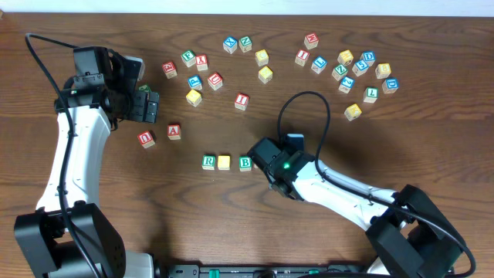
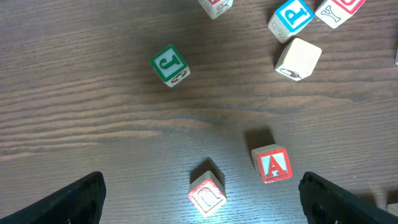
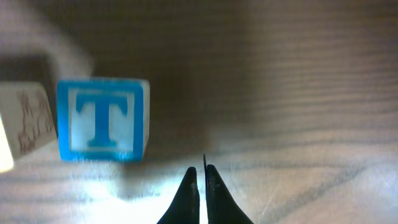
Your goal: Spell out ROBOT
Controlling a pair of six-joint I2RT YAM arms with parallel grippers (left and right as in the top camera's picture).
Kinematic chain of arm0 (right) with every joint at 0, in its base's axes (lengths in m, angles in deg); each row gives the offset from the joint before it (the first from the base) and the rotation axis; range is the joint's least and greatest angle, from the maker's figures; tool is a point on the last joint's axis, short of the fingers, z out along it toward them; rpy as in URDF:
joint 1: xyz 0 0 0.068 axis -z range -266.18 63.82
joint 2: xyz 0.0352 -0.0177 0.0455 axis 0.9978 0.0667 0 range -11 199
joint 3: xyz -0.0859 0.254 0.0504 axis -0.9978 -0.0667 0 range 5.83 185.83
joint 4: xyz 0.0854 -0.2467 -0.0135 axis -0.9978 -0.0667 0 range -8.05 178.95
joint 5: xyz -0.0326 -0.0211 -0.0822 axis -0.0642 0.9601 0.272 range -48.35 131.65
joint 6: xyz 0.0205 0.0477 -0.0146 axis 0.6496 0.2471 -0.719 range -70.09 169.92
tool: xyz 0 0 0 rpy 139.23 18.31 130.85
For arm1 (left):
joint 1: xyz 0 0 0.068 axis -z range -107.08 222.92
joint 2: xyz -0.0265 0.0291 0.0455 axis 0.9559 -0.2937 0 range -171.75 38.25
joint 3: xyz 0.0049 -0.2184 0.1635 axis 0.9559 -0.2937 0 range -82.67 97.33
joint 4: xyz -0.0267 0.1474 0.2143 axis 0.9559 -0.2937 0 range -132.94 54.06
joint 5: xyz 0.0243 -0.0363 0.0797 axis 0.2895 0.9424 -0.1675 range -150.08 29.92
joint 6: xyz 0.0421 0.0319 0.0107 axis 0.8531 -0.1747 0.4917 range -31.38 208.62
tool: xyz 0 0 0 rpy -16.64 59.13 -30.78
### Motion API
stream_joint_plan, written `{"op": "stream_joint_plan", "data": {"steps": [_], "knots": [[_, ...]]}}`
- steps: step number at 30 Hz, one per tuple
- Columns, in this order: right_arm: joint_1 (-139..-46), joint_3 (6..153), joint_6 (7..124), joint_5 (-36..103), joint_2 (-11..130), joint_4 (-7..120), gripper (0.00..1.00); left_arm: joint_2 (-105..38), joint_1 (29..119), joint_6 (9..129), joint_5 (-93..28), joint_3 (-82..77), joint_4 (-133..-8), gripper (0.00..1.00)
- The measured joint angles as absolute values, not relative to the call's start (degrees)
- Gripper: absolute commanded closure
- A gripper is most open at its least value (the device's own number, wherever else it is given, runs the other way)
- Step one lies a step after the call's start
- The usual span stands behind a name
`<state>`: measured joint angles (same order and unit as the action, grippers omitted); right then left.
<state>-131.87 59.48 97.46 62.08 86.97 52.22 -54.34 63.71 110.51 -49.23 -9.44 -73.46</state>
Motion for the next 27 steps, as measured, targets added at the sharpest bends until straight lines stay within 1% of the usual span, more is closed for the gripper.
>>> {"op": "stream_joint_plan", "data": {"steps": [7, 27], "knots": [[-131.34, 59.57, 94.32, 62.67, 86.97, 59.06, 0.99, -54.34, 63.71, 110.51, -49.23, -9.44, -73.46, 0.02], [-131.34, 59.57, 91.54, 61.97, 86.97, 59.96, 0.99, -54.34, 63.71, 110.51, -49.23, -9.44, -73.46, 0.02]]}}
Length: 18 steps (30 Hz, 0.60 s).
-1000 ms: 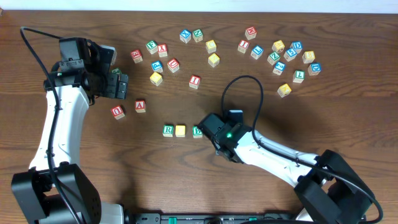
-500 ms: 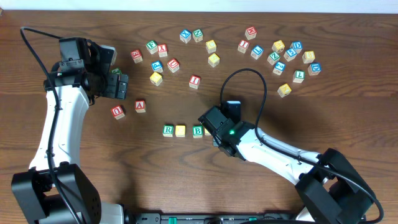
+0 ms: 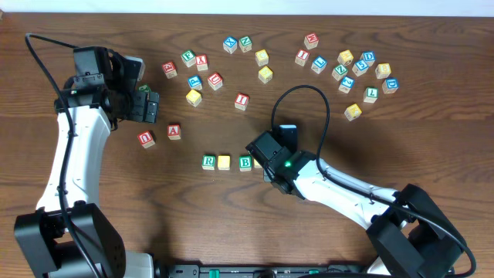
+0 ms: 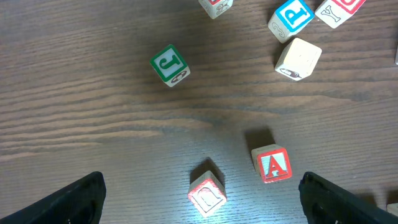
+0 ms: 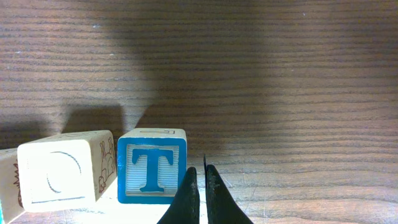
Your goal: Spell out ROBOT
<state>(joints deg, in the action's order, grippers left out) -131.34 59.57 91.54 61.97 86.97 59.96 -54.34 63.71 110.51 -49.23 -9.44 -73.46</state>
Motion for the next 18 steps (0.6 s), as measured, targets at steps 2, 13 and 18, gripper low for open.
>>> {"op": "stream_joint_plan", "data": {"steps": [2, 13, 18], "knots": [[-131.34, 59.57, 91.32, 61.82, 86.97, 60.05, 0.99, -54.34, 63.71, 110.51, -49.23, -9.44, -73.46, 0.02], [-131.34, 59.57, 89.75, 60.4, 86.97, 61.32, 0.99, -54.34, 63.71, 110.51, -49.23, -9.44, -73.46, 0.03], [-131.34, 59.57, 88.81, 59.32, 86.97, 62.23, 0.99, -54.34, 63.71, 110.54, -49.23, -9.44, -73.46, 0.02]]}}
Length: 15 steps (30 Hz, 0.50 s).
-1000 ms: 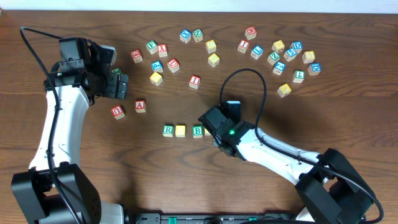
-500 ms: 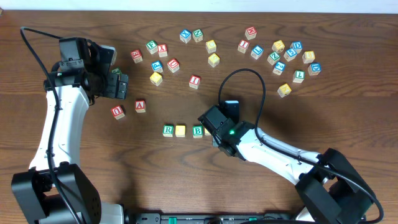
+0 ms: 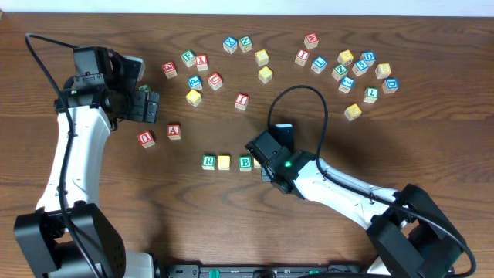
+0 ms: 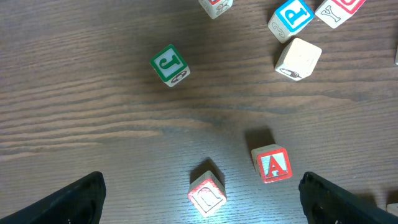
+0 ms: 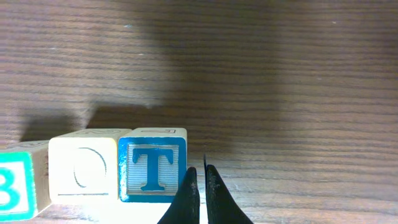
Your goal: Spell out ROBOT
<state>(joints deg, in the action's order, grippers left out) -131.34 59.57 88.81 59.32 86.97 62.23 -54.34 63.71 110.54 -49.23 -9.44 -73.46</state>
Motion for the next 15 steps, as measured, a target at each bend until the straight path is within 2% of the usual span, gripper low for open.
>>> {"op": "stream_joint_plan", "data": {"steps": [15], "knots": [[-131.34, 59.57, 86.76, 57.69, 86.97, 63.13, 0.99, -54.34, 63.71, 110.51, -49.21, -9.44, -73.46, 0.02]]}}
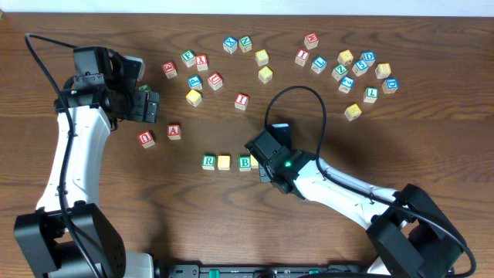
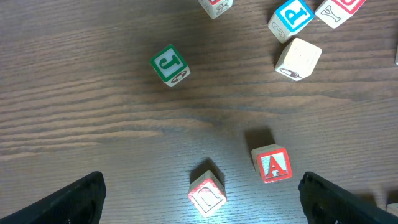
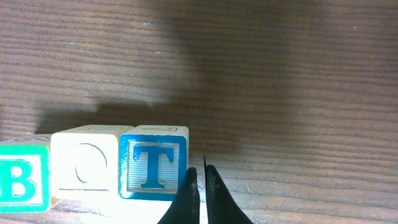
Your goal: Spell out ROBOT
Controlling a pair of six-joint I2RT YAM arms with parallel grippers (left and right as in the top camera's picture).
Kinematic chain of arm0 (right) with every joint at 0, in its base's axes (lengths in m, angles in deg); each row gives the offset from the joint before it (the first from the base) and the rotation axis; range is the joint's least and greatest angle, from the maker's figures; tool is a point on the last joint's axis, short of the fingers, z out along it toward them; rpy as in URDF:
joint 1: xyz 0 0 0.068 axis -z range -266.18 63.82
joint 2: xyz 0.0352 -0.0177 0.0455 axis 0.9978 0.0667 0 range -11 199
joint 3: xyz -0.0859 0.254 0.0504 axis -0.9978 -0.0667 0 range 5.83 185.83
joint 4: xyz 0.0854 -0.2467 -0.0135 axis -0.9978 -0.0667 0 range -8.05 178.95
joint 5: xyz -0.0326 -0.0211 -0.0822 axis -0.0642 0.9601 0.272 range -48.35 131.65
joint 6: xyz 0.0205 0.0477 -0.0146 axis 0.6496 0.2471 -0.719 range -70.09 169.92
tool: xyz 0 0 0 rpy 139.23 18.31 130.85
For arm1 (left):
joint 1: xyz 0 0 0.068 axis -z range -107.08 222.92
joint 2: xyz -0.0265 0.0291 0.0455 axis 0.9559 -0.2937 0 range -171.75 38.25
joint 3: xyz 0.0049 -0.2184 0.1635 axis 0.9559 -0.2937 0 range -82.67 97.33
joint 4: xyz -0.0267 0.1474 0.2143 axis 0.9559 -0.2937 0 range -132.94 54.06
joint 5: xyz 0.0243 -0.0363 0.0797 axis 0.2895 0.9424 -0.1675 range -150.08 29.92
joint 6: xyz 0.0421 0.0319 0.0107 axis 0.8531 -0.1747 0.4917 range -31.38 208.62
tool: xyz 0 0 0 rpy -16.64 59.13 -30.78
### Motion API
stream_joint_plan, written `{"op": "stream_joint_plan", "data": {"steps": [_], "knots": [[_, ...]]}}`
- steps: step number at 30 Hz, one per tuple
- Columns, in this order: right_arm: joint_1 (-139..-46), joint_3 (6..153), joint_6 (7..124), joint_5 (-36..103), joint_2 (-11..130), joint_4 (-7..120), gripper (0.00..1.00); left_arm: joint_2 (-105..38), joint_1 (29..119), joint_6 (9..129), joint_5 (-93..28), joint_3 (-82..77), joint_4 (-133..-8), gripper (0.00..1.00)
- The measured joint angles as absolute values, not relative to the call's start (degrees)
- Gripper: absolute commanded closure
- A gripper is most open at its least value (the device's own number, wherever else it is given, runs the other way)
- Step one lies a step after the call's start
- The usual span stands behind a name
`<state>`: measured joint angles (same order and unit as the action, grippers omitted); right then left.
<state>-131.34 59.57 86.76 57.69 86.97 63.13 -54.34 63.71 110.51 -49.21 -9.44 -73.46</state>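
A row of letter blocks lies mid-table: green R, a yellow block, then B. In the right wrist view the green B, a pale O and a blue T stand side by side, touching. My right gripper is shut and empty, its tips against the T's right edge. Overhead, that gripper hides the O and T. My left gripper hangs open at the far left, its fingers wide apart over the table.
Several loose letter blocks are scattered along the back. A red A and a tilted red block lie under the left gripper, with a green J further off. The right arm's black cable loops over the middle.
The B now shows more fully and sits flush against the O; the small gap between them has closed. The shut right gripper still stands at the T's right edge. The left arm is unchanged.
The T lay left of my shut right fingers, with a pale block a little apart from it. Then T and O stood close together, slightly askew. After that they were lined up with B at the edge. Now B, O and T touch in one row.
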Motion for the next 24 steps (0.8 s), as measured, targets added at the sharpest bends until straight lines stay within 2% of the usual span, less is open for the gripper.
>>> {"op": "stream_joint_plan", "data": {"steps": [24], "knots": [[-132.54, 59.57, 85.2, 54.97, 86.97, 65.49, 0.99, -54.34, 63.71, 110.51, -49.21, -9.44, -73.46, 0.02]]}}
